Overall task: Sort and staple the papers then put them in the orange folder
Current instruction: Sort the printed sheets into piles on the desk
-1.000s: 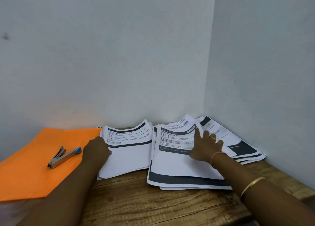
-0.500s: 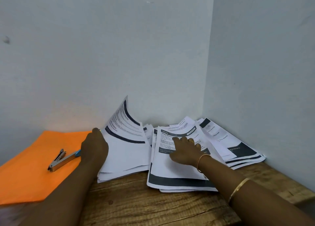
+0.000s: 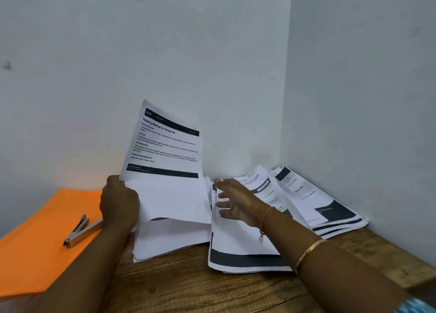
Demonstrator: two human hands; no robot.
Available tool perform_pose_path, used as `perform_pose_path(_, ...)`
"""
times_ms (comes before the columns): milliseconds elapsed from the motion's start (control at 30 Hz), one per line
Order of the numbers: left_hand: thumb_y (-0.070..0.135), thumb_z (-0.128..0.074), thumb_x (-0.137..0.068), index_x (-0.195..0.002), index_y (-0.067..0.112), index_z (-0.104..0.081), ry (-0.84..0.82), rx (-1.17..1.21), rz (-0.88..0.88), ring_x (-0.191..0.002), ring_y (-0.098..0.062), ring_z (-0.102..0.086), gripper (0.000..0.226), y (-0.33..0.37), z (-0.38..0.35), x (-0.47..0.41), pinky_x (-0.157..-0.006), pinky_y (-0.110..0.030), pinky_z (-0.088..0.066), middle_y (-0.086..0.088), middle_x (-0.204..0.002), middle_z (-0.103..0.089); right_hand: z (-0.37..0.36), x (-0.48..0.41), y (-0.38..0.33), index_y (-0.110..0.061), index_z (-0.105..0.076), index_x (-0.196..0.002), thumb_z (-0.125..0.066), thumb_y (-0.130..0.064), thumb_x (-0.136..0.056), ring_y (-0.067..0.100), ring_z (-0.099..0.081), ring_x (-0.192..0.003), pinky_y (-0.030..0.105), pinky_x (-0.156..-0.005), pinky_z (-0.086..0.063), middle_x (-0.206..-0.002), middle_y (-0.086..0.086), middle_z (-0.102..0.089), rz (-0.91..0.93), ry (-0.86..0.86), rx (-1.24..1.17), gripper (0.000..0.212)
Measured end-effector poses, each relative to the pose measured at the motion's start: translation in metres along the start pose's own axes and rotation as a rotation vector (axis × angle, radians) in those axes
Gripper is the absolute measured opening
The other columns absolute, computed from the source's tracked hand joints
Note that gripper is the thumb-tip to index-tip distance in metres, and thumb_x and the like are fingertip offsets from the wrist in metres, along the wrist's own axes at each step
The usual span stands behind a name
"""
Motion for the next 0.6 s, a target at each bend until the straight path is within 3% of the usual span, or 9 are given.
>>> perform_pose_path(133, 0.0, -0.034, -0.095, -0.122, -0.007, -0.045, 0.02, 0.029, 0.033, -0.107, -0.047, -0.05, 0.03, -0.002, 0.006, -0.003, -0.083, -0.047, -0.04, -0.032, -0.119, -0.052, -0.005, -0.001, -0.002, -0.021, -0.038, -0.136, -0.055, -0.051, -0.09, 0.031, -0.052, -0.118, 0.042, -0.096, -0.048, -0.134, 0.012, -0.043, -0.03, -0.037, -0.081, 0.058)
perform_pose_path(300, 0.001, -0.034, -0.097, -0.126, -0.008, -0.044, 0.063, 0.054, 0.058, -0.111, -0.048, -0.048, 0.032, -0.004, 0.016, -0.006, -0.088, -0.049, -0.04, -0.033, -0.121, -0.051, -0.013, 0.0, -0.003, -0.02, -0.044, -0.128, -0.054, -0.051, -0.09, 0.034, -0.052, -0.117, 0.049, -0.099, -0.043, -0.134, 0.012, -0.043, -0.053, -0.064, -0.08, 0.049)
perform_pose_path(400, 0.002, -0.034, -0.097, -0.127, -0.009, -0.043, 0.045, 0.071, 0.079, -0.112, -0.047, -0.048, 0.033, -0.006, 0.014, -0.005, -0.089, -0.048, -0.039, -0.033, -0.122, -0.051, -0.02, 0.0, 0.0, -0.022, -0.04, -0.136, -0.053, -0.052, -0.09, 0.035, -0.05, -0.121, 0.053, -0.1, -0.042, -0.14, 0.009, -0.039, -0.063, -0.077, -0.1, 0.057)
perform_pose_path(467, 0.003, -0.033, -0.098, -0.127, -0.008, -0.044, 0.004, 0.07, 0.081, -0.112, -0.046, -0.048, 0.033, -0.004, 0.006, -0.001, -0.089, -0.046, -0.039, -0.032, -0.122, -0.052, -0.023, 0.0, -0.001, -0.025, -0.042, -0.134, -0.052, -0.052, -0.091, 0.032, -0.052, -0.116, 0.053, -0.096, -0.046, -0.138, 0.004, -0.041, -0.054, -0.073, -0.162, 0.052)
perform_pose_path(600, 0.005, -0.034, -0.098, -0.123, -0.005, -0.047, -0.105, 0.096, 0.072, -0.109, -0.042, -0.05, 0.031, 0.002, -0.02, 0.012, -0.083, -0.039, -0.039, -0.028, -0.12, -0.054, -0.011, 0.001, -0.004, -0.026, -0.053, -0.119, -0.052, -0.05, -0.092, 0.025, -0.059, -0.098, 0.043, -0.085, -0.051, -0.113, 0.001, -0.058, -0.071, 0.011, -0.266, 0.036)
Point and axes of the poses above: each hand's wrist, its own x-axis away from the middle knuckle, its own z-axis out of the back of the hand, y = z × x, the point moved 8 cm from there along -x, towards the middle knuckle
